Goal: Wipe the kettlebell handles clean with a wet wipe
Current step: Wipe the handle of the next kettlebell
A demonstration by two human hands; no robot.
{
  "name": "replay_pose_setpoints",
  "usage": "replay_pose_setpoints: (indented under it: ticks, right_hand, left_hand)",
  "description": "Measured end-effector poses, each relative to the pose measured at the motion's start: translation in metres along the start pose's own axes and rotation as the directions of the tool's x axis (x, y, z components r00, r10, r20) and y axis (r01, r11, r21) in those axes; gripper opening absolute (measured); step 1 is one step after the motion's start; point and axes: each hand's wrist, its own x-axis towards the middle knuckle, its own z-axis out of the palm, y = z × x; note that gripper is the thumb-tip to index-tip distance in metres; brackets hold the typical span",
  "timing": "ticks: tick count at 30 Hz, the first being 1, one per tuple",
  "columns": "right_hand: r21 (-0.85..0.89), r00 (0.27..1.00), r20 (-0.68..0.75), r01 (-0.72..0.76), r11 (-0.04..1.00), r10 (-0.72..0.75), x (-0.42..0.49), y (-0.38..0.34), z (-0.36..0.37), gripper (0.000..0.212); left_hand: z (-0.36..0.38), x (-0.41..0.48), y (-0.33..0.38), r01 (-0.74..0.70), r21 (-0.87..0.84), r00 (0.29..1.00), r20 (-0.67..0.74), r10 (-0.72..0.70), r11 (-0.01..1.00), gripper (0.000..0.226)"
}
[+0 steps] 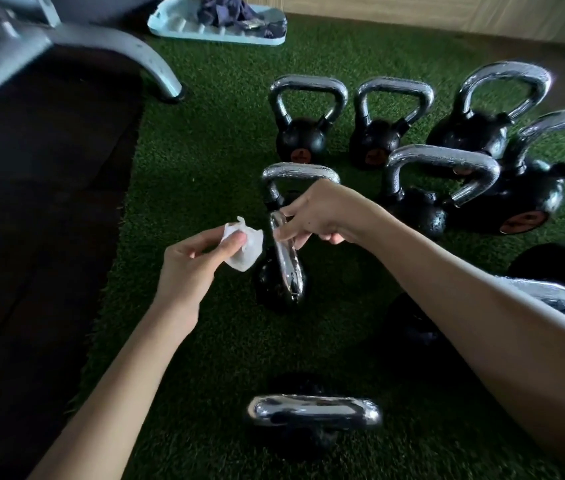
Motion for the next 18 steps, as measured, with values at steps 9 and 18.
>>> replay_pose_setpoints:
  ticks: [9, 18]
  right_hand:
    - [0.483, 0.911, -0.152, 0.407, 0.776, -0.383, -0.029, 0.037, 0.006, 0.045]
    - [0.742, 0.939, -0.289, 0.344, 0.576, -0.188, -0.027, 0.062, 0.022, 0.022]
  left_hand:
    - [0.029, 0.01, 0.024, 0.138, -0.015, 0.986, 0.094, -0.136, 0.99, 0.024]
    - [0.035, 0.016, 0.049, -0.009, 0.318, 0.954, 0.288, -0.087, 0.948, 0.036]
